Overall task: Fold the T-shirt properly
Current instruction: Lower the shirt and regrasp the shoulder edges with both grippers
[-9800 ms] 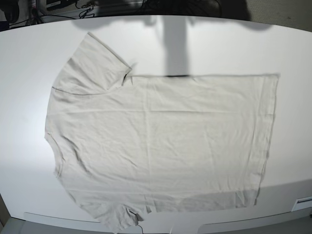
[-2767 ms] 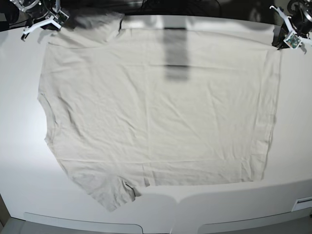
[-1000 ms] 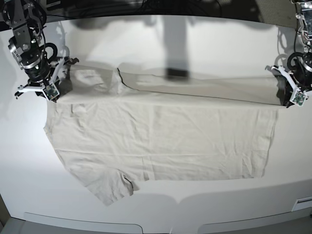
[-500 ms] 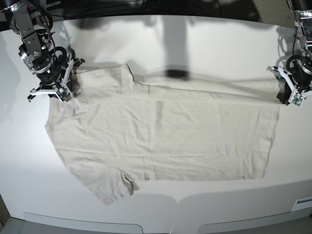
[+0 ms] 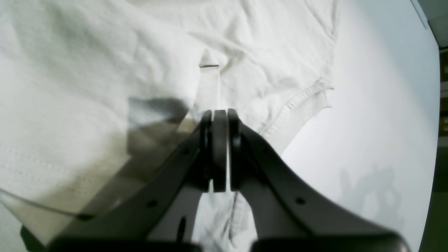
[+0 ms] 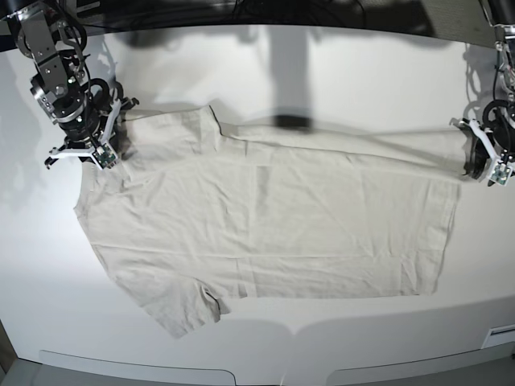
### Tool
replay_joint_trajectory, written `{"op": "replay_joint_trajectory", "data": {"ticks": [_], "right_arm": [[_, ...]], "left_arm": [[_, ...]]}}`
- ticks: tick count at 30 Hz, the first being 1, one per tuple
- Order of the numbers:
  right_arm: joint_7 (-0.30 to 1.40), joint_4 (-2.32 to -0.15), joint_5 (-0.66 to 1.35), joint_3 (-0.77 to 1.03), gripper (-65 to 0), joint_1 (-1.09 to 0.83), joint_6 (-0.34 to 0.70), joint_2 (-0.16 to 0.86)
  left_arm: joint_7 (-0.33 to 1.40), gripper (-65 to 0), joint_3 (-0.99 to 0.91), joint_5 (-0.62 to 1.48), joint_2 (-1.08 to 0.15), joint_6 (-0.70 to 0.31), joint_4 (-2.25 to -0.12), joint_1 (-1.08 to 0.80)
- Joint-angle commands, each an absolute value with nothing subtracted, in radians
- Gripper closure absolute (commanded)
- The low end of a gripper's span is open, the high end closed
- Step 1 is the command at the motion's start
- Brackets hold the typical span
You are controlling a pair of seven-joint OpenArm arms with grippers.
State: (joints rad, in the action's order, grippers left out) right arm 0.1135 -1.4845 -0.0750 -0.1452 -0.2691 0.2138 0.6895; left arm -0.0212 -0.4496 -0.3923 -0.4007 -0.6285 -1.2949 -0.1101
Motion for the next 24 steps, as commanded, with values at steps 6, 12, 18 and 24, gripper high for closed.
{"op": "replay_joint_trajectory", "data": {"ticks": [6, 12, 18, 24], "right_arm": [[0.101, -1.502, -0.056, -0.135, 0.0, -0.260, 0.198, 0.711], [0.144, -1.557, -0.010, -0.135, -18.4, -0.260, 0.192, 0.737], [0.228, -1.668, 0.030, -0.135, -18.9, -0.261, 0.171, 0.765], [0.237, -1.683, 0.031, -0.135, -18.9, -0.264, 0.171, 0.764]], "left_arm": [[0.034, -19.4, -0.456, -0.357, -0.456, -0.615, -1.313, -0.099], [0.090, -19.4, -0.456, -0.348, -0.471, -0.698, -1.452, -0.181], [0.090, -19.4, -0.455, -0.340, -0.469, -0.698, -1.625, -0.339], [0.072, -19.4, -0.383, -0.449, -0.463, -0.698, -1.628, -0.413]]}}
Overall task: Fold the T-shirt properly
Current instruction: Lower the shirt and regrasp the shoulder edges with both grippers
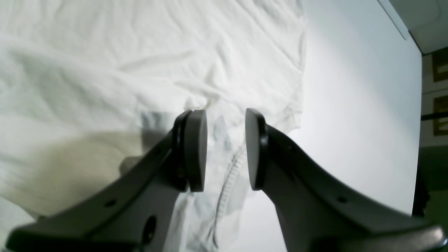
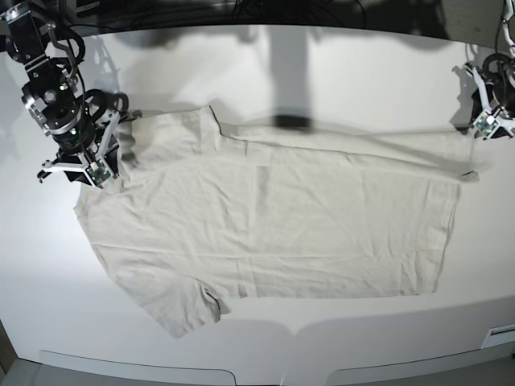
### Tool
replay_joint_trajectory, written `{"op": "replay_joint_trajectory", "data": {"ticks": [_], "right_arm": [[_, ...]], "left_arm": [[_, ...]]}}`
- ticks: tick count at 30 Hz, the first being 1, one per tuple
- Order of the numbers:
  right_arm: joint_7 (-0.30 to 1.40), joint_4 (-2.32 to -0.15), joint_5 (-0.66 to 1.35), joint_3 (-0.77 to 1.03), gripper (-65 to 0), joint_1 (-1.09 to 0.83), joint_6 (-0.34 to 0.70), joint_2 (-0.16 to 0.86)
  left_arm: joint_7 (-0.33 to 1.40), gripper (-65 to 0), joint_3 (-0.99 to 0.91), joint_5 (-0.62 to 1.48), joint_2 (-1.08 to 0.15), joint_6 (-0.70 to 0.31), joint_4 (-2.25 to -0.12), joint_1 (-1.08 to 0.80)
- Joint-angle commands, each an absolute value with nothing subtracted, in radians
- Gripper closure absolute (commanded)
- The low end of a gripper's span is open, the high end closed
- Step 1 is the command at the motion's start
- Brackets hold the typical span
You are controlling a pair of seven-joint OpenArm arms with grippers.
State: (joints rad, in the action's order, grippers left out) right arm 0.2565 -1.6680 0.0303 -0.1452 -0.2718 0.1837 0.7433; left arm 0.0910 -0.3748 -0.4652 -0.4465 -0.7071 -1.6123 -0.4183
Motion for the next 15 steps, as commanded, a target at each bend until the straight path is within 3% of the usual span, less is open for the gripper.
{"op": "replay_joint_trajectory", "data": {"ticks": [1, 3, 7, 15], "right_arm": [[0.240, -1.683, 0.031, -0.135, -18.9, -0.264, 0.171, 0.764], [0.259, -1.683, 0.031, -0.135, -18.9, -0.264, 0.171, 0.764], [0.322, -1.683, 0.030, -0.135, -18.9, -0.263, 0.171, 0.765], [0.353, -1.683, 0.030, -0.135, -18.9, -0.264, 0.172, 0.764]], "left_arm": [[0.067, -19.4, -0.353, -0.477, -0.463, -0.698, -1.628, -0.414], [0.068, -19.4, -0.290, -0.536, -0.463, -0.687, -1.628, -0.413], [0.070, -19.4, -0.207, -0.640, -0.463, -0.540, -1.626, -0.410], [0.036, -19.4, -0.193, -0.640, -0.463, -0.534, -1.431, -0.311]]}}
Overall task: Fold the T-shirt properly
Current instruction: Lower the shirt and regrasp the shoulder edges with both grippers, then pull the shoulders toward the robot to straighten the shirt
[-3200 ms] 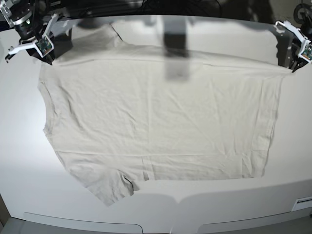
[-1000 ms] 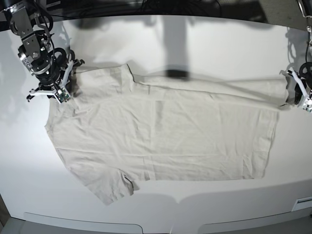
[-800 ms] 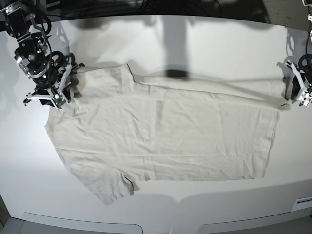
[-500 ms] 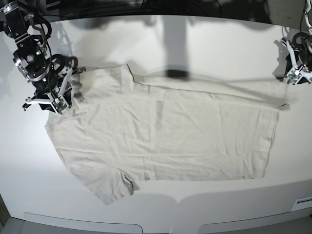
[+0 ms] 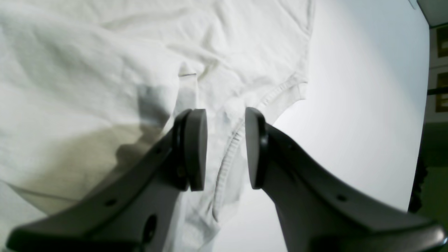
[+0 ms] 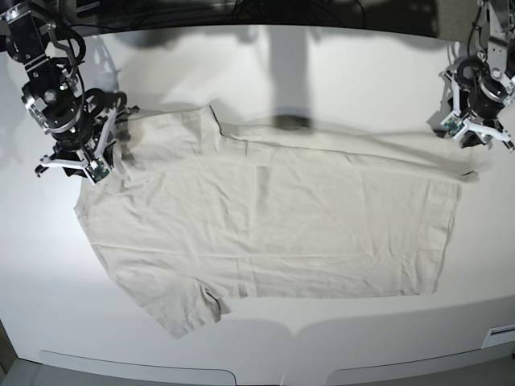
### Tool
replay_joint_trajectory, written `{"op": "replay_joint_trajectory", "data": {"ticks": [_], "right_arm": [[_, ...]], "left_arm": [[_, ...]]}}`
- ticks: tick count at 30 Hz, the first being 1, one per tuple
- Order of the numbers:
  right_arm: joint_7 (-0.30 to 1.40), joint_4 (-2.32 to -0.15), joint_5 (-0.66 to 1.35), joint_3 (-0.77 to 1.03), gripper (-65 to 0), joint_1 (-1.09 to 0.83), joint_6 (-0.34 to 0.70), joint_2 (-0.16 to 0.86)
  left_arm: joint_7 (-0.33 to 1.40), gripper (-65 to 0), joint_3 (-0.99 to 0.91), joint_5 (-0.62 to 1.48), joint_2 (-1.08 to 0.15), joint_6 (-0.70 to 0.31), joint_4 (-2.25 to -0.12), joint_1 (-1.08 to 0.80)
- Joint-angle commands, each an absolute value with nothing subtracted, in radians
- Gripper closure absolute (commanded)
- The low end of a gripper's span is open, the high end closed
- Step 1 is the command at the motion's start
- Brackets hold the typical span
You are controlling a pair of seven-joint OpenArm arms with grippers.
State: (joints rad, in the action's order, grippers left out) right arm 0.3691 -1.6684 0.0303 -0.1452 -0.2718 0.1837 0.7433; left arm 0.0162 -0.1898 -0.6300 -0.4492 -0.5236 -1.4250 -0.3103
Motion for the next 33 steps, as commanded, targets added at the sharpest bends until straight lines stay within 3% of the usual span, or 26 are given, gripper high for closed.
{"op": "replay_joint_trajectory", "data": {"ticks": [1, 7, 10, 11, 17, 22, 28, 33], "right_arm": [[0.358, -1.683, 0.030, -0.135, -18.9, -0.264, 0.172, 0.764], [0.423, -1.696, 0.030, -0.135, -18.9, -0.270, 0.176, 0.765], [0.491, -1.753, 0.030, -0.135, -18.9, -0.270, 0.177, 0.765], [0.517, -1.781, 0.025, -0.134, -18.9, -0.277, 0.177, 0.765], [0.659, -1.972, -0.099, -0.128, -18.9, -0.353, 0.178, 0.765], [0.697, -1.990, -0.180, -0.128, -19.2, -0.426, 0.196, 0.765], [0.698, -1.983, -0.180, -0.128, -38.1, -0.516, 0.263, 0.765], [0.697, -1.983, -0.181, -0.129, -39.2, -0.568, 0.263, 0.765]], "left_arm": [[0.027, -19.4, -0.193, -0.644, -0.463, -0.534, -1.405, -0.299], [0.027, -16.9, -0.193, -0.682, -0.466, -0.534, -1.363, -0.285], [0.027, -1.3, -0.193, -0.681, -0.465, -0.534, -1.363, -0.286], [0.026, 0.0, -0.193, -0.681, -0.465, -0.534, -1.363, -0.286], [0.065, 0.0, -0.193, -0.680, -0.463, -0.534, -1.363, -0.286], [0.083, 0.0, -0.193, -0.627, -0.463, -0.534, -1.363, -0.285], [0.083, 0.0, -0.193, -0.549, -0.463, -0.535, -1.363, -0.285], [0.083, 0.0, -0.193, -0.549, -0.463, -0.534, -1.363, -0.285]]}}
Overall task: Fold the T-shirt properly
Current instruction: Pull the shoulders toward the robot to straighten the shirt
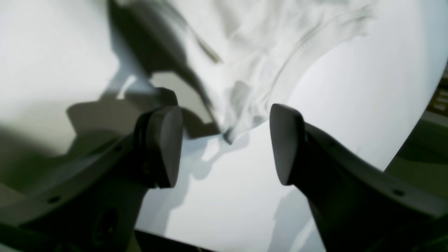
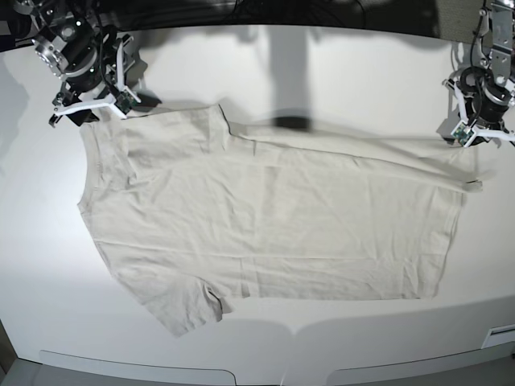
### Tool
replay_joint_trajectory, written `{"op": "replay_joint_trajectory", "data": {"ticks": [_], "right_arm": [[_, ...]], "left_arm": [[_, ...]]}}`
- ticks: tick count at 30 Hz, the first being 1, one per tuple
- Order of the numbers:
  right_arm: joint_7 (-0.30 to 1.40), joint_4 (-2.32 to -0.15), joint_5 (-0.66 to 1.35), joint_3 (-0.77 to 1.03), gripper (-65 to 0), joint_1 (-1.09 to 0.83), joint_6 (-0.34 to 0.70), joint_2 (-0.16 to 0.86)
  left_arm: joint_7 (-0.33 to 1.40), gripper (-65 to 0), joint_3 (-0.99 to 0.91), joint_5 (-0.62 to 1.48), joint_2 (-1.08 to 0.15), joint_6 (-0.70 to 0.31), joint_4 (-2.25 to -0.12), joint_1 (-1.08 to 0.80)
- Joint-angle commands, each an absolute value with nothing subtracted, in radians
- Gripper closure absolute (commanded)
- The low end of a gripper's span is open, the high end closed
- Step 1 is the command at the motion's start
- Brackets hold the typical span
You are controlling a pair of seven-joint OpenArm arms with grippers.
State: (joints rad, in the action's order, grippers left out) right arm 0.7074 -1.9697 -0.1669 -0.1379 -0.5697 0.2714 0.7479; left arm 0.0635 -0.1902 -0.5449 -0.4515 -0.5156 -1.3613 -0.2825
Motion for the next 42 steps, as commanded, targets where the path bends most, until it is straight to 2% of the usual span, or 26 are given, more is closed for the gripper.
{"op": "replay_joint_trajectory", "data": {"ticks": [1, 13, 14, 16, 17, 19, 20, 23, 26, 29, 36, 42], "right_arm": [[0.697, -1.982, -0.181, -0.129, -39.2, -0.569, 0.266, 0.764], [0.625, -1.777, -0.214, -0.129, -38.9, -0.528, 0.300, 0.764], [0.625, -1.770, -0.214, -0.129, -37.3, -0.526, 0.299, 0.765], [0.625, -1.767, -0.214, -0.129, -27.9, -0.523, 0.299, 0.765], [0.624, -1.767, -0.214, -0.129, -20.9, -0.523, 0.297, 0.765], [0.625, -1.767, -0.213, -0.129, -2.7, -0.524, 0.258, 0.765], [0.624, -1.767, -0.214, -0.128, 0.0, -0.524, 0.219, 0.765], [0.594, -1.768, -0.233, -0.128, 0.0, -0.524, 0.120, 0.765], [0.601, -1.768, -0.248, -0.124, 0.0, -0.540, 0.118, 0.768], [0.599, -1.768, -0.247, -0.117, 0.0, -0.587, 0.100, 0.792], [0.549, -1.768, -0.196, -0.117, 0.0, -0.751, -0.049, 0.887], [0.538, -1.768, -0.203, -0.117, 0.0, -0.851, -0.114, 0.891]], "left_arm": [[0.083, 0.0, -0.193, -0.549, -0.463, -0.535, -1.363, -0.285], [0.083, 0.0, -0.194, -0.549, -0.463, -0.535, -1.363, -0.285], [0.083, 0.0, -0.194, -0.549, -0.463, -0.535, -1.363, -0.285], [0.083, 0.0, -0.194, -0.550, -0.464, -0.535, -1.363, -0.285], [0.084, 0.0, -0.194, -0.550, -0.464, -0.535, -1.363, -0.285], [0.108, 0.0, -0.194, -0.549, -0.464, -0.535, -1.363, -0.285], [0.128, 0.0, -0.194, -0.549, -0.464, -0.535, -1.363, -0.285], [0.214, 0.0, -0.196, -0.548, -0.470, -0.534, -1.364, -0.289], [0.268, 0.0, -0.196, -0.529, -0.488, -0.535, -1.383, -0.323], [0.269, 0.0, -0.196, -0.459, -0.537, -0.535, -1.436, -0.411], [0.270, 0.0, -0.196, -0.248, -0.657, -0.534, -1.629, -0.651], [0.277, 0.0, -0.197, -0.233, -0.665, -0.534, -1.702, -0.727]]}}
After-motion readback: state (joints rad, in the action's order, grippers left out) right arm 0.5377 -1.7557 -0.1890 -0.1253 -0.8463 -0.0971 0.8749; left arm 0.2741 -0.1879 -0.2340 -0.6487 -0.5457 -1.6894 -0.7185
